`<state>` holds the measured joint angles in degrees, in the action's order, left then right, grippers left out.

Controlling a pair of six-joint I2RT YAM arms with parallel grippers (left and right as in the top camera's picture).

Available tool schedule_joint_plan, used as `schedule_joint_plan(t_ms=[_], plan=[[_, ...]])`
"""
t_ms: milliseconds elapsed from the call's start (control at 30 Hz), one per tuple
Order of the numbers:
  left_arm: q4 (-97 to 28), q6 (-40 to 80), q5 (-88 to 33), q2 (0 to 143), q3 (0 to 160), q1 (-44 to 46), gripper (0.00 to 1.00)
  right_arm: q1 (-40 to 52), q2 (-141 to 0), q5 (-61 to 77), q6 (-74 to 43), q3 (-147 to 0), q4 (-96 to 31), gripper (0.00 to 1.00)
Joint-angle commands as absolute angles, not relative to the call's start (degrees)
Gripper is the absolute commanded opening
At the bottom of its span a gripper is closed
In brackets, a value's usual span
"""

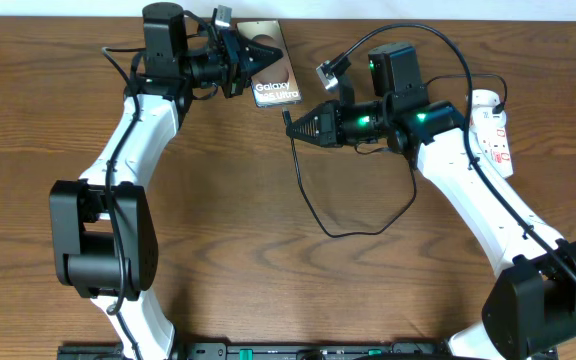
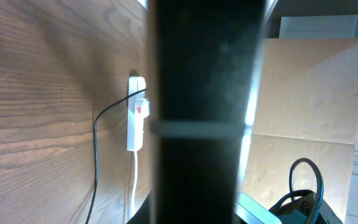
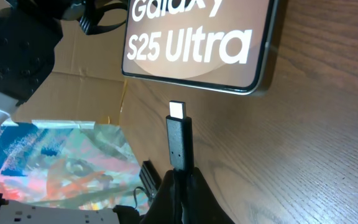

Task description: Plug charger to phone and switch on socket

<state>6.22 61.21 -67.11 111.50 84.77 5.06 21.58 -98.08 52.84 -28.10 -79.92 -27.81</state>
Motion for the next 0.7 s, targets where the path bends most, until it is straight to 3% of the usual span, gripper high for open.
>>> schedule_joint_plan(t_ms=[0, 667], plan=[[6.68, 60.03, -67.68, 111.5, 85.91, 5.5, 0.07, 22.7, -99.35, 53.04, -28.75, -79.81, -27.68, 0.01], [6.63, 58.72, -66.3, 111.5, 85.91, 5.04, 0.07, 22.37, -99.77, 56.1, -27.46, -79.81, -27.0, 0.01]])
